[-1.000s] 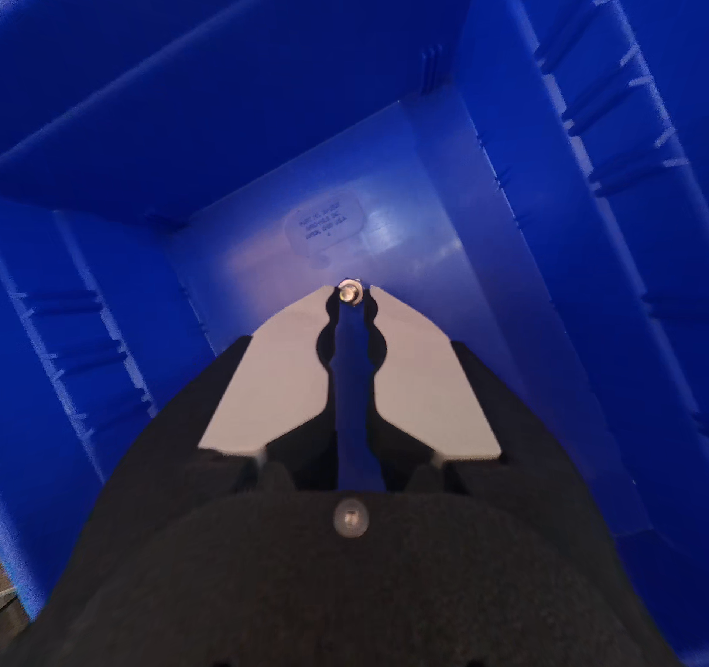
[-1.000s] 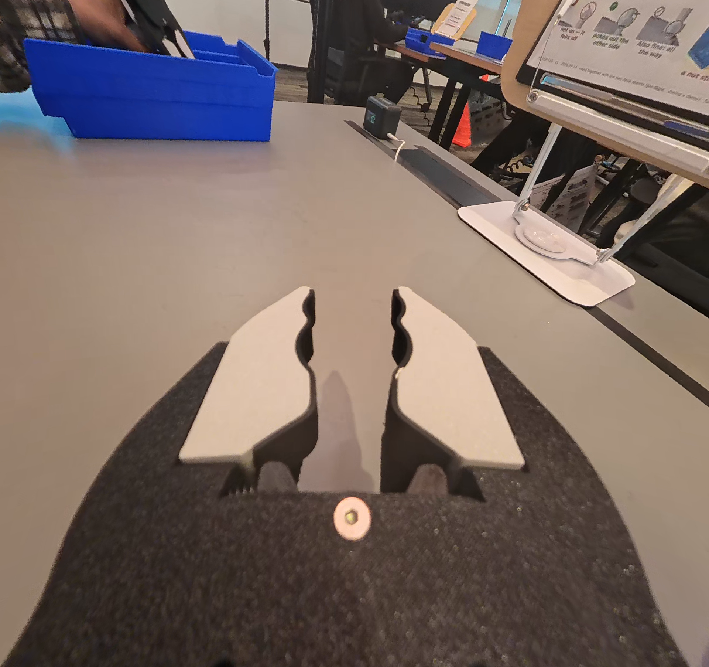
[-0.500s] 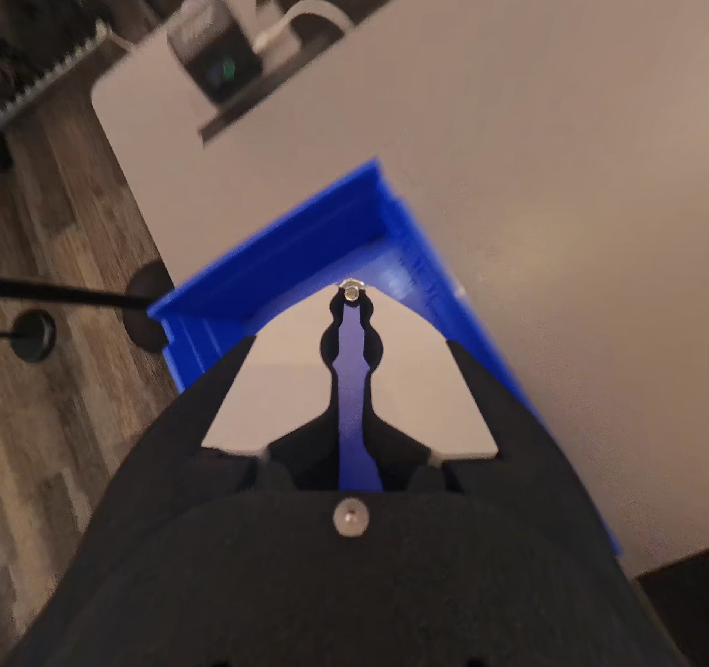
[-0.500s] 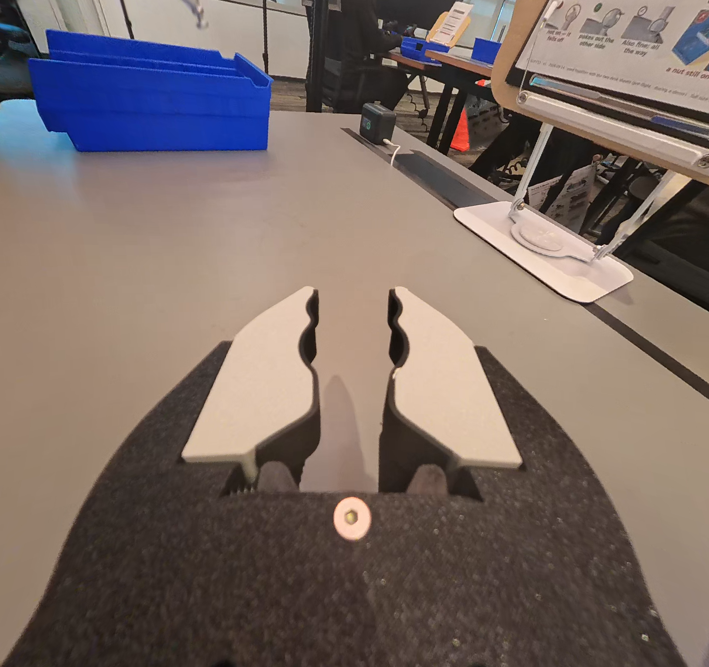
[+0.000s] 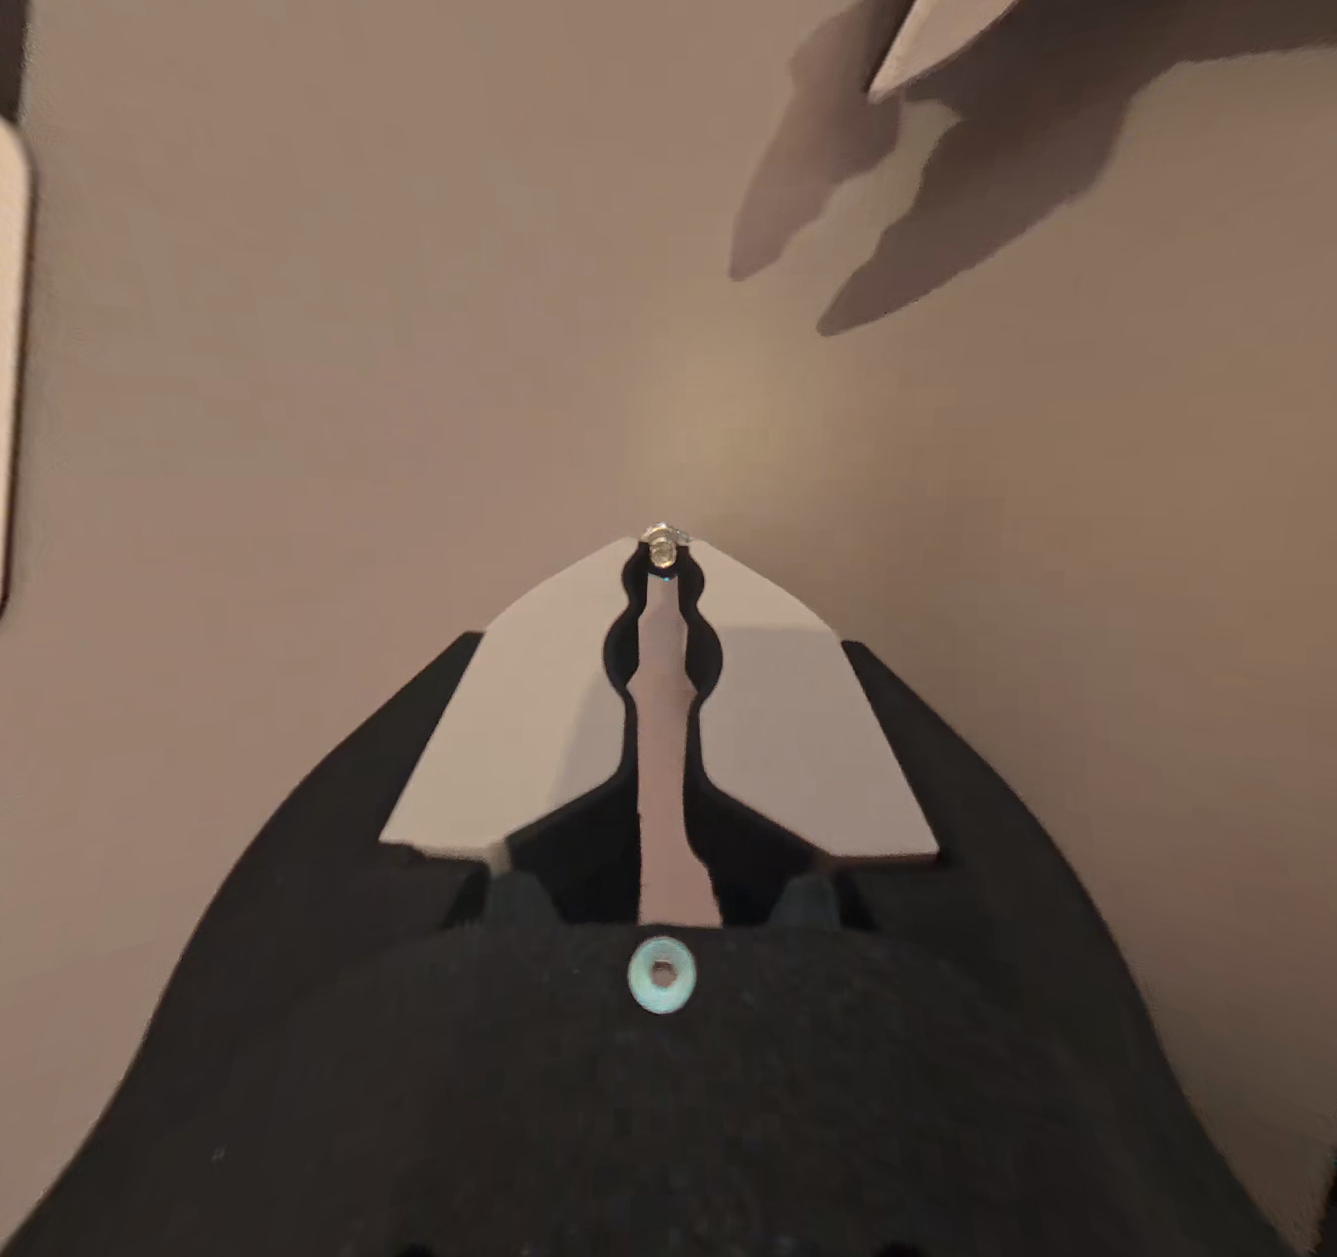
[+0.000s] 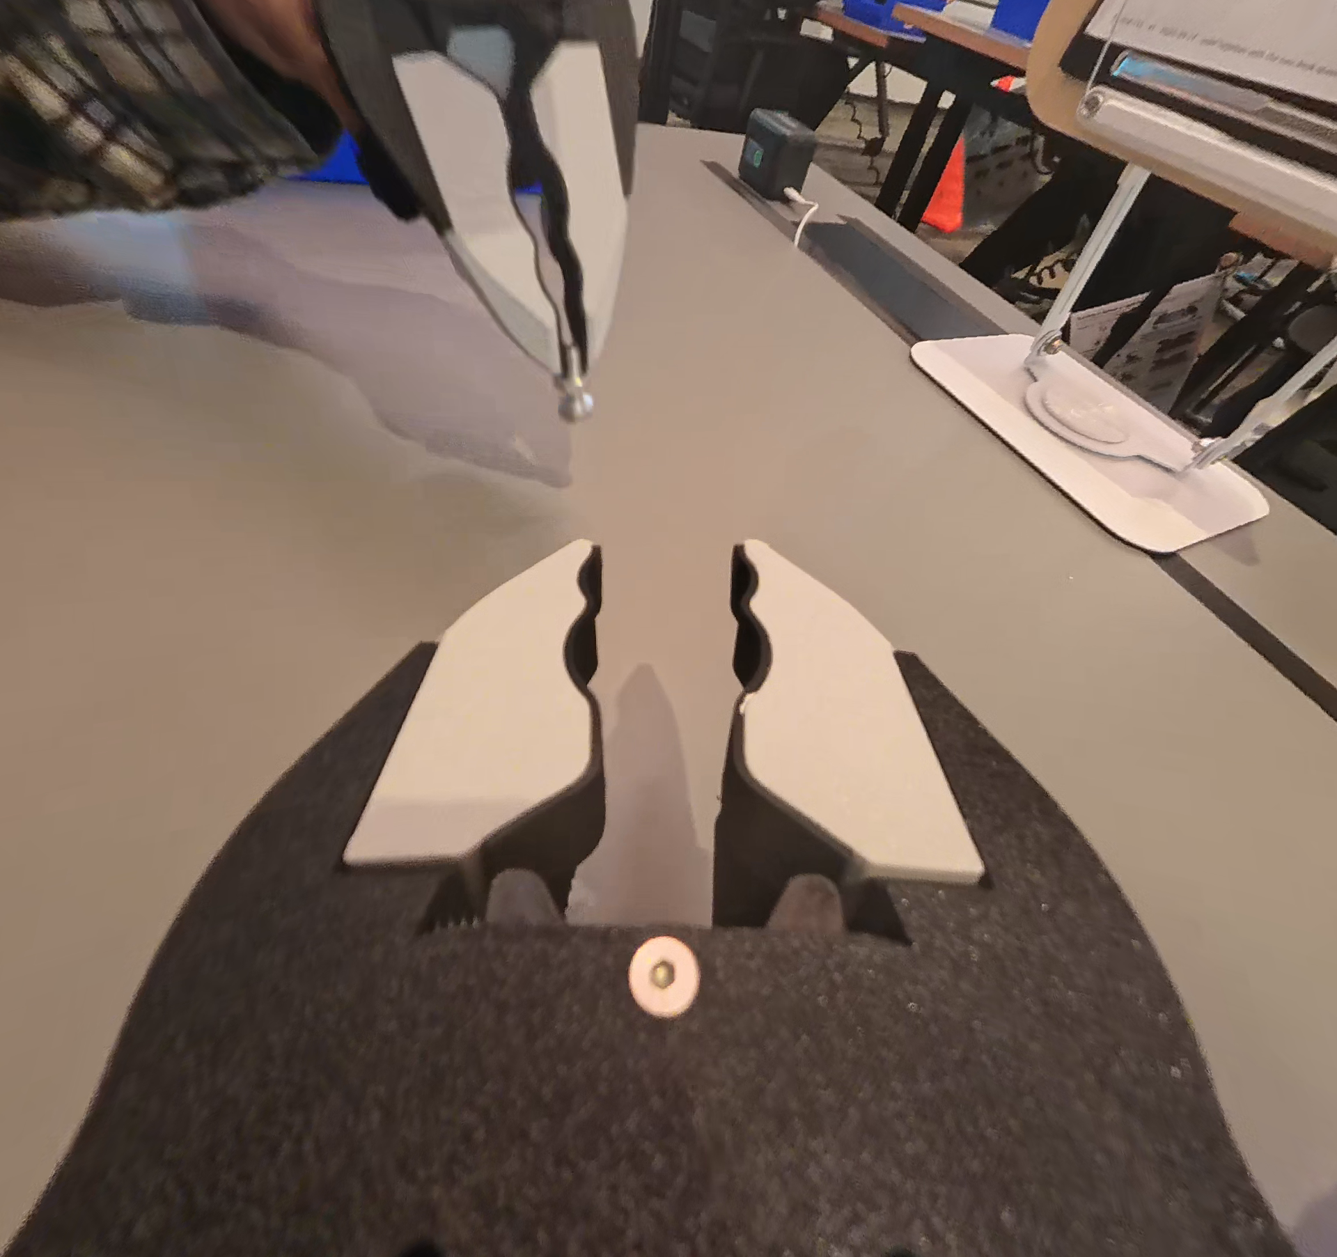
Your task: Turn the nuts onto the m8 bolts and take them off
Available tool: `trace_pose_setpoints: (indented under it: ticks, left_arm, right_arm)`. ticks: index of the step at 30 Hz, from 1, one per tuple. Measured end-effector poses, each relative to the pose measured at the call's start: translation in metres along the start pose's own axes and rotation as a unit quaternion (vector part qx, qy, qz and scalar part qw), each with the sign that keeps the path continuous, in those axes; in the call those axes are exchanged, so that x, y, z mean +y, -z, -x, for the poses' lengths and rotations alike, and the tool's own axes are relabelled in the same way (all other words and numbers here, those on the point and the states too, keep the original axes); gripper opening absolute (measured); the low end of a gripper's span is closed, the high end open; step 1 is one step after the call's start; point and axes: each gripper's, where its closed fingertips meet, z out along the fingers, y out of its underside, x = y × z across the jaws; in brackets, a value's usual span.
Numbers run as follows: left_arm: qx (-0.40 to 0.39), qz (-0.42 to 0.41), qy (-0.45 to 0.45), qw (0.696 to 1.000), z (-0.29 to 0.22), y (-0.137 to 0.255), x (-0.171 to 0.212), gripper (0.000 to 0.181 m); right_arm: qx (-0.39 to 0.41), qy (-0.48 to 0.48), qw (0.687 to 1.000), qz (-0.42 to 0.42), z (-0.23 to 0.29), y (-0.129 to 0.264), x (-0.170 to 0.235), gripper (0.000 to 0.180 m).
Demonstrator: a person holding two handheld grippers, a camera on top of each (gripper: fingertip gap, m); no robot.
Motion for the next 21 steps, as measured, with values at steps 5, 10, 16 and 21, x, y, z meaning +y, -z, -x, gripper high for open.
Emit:
trace_pose_setpoints:
  ticks: [5, 10, 16, 21]
  left_arm:
    - [0.044, -0.014, -0.010, 0.999, -0.013, -0.030, -0.013, 0.007]
    - [0.069, -0.012, -0.013, 0.997, -0.021, -0.047, -0.008, 0.007]
    - [0.068, -0.036, -0.015, 0.997, -0.024, -0.051, -0.005, 0.007]
    - [0.042, -0.099, 0.015, 0.994, -0.014, -0.027, 0.001, 0.025]
  right_arm:
    - [-0.022, -0.015, 1.000, 0.015, 0.002, 0.001, 0.006, 0.033]
    - [-0.041, -0.014, 0.998, 0.039, 0.008, -0.003, 0.014, 0.033]
    - [-0.059, -0.015, 0.996, 0.067, 0.015, -0.010, 0.026, 0.033]
    - [-0.089, -0.026, 0.994, 0.062, 0.024, -0.022, 0.020, 0.033]
